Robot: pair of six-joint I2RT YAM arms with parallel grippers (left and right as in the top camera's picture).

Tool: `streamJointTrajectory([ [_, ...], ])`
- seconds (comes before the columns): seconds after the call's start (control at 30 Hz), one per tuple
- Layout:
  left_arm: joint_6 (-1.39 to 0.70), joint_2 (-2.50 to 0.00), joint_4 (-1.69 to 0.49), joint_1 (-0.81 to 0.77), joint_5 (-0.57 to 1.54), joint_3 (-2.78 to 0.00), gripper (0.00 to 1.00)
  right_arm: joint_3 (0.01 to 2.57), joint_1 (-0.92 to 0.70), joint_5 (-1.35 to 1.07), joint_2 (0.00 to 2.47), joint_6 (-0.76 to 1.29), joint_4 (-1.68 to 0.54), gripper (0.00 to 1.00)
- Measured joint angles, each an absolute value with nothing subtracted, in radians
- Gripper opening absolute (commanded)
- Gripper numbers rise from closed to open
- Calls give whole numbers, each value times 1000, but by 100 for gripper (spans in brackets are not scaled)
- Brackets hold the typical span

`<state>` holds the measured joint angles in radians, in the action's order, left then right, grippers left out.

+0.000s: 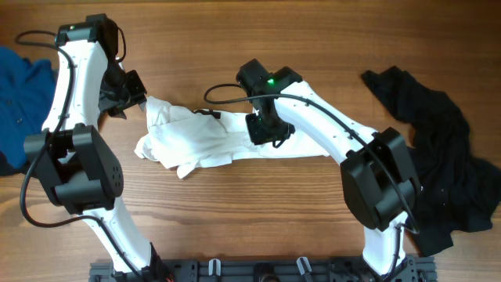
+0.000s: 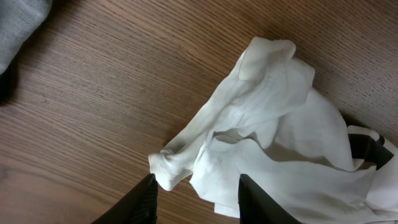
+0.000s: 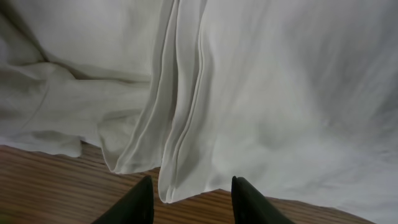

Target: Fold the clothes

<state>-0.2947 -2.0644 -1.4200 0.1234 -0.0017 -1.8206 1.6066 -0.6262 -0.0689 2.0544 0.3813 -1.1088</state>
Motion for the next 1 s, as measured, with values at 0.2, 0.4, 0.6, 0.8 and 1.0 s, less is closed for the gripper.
streamJointTrajectory([
  [0.2, -295, -2064, -1420, 123, -2, -1821, 42, 1507, -638, -68, 2059, 386, -1021, 4],
  [0.4, -295, -2064, -1420, 123, -2, -1821, 41, 1501, -638, -65, 2060, 395, -1046, 4],
  [0.6, -295, -2064, -1420, 123, -2, -1820, 42, 1500, -638, -74, 2060, 341, -1137, 14],
  [0.8, -297, -2064, -1421, 123, -2, -1820, 64, 1500, -638, -97, 2060, 320, -1055, 31],
  [1.0, -295, -2064, -1412, 123, -2, -1795, 75, 1512, -636, -54, 2037, 362, -1059, 64],
])
